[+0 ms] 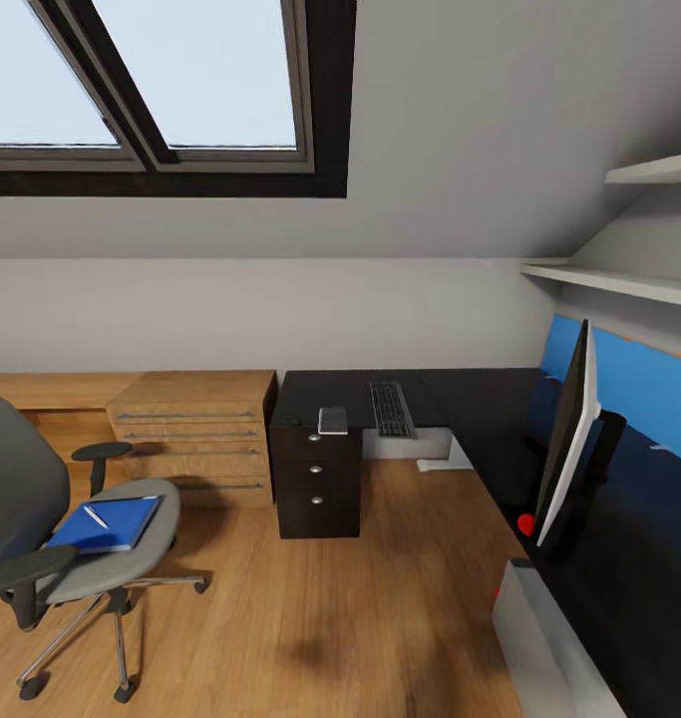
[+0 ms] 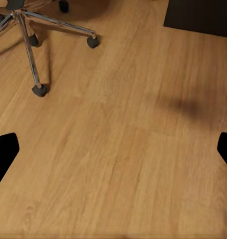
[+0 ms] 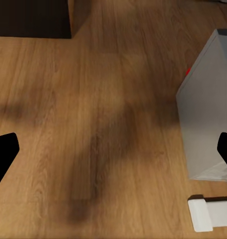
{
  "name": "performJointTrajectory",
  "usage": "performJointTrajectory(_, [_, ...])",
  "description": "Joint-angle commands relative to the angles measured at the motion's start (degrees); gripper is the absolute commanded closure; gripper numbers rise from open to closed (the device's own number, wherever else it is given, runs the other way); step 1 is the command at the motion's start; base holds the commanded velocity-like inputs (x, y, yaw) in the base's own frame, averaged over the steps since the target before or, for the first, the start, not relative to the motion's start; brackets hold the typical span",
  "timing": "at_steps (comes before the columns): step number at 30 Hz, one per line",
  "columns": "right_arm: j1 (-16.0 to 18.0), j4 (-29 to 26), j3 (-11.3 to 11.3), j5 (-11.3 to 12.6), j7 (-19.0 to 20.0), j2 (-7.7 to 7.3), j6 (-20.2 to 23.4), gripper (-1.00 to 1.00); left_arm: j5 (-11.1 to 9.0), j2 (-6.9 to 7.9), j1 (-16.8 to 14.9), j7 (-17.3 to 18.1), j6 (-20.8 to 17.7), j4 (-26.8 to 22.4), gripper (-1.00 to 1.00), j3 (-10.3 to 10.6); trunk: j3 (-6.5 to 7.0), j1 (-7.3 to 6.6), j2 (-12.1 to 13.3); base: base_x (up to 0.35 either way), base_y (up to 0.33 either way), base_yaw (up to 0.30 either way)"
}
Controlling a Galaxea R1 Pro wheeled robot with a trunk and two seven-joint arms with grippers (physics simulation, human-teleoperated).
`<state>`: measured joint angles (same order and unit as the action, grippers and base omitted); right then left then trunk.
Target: In the bedroom, organize the workspace by keeping the computer under the desk, ensuring the monitor is on the desk, placing the keyboard on the desk next to the monitor, placing the mouse on the desk next to the keyboard, moving the folder from the swivel chair onto the desk next to the mouse, stacking the notebook on top of the folder with the pen on top of the notebook, and positioning the swivel chair next to the desk.
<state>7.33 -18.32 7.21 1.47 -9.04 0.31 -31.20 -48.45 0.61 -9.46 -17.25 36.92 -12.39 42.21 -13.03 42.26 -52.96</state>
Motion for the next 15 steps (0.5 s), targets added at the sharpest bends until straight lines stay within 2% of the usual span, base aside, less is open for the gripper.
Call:
performJointTrajectory(1, [0.0,0.0,0.5,0.2,-0.5,0.03,-0.1,-1.0,-0.1,-0.03,0.0,-0.5,0.1,-0.1,-1.0,0.5,0.11,-0.22,0.4,0.0,0.0,0.0])
performJointTrajectory(15, [0.1,0.1,0.6,0.1,-0.5,0.36,-0.1,-1.0,-1.1,-1.23,0.0,-0.6,0.1,-0.2,-1.0,0.4,2.62,-3.3,6.0,0.0,0.0,0.0])
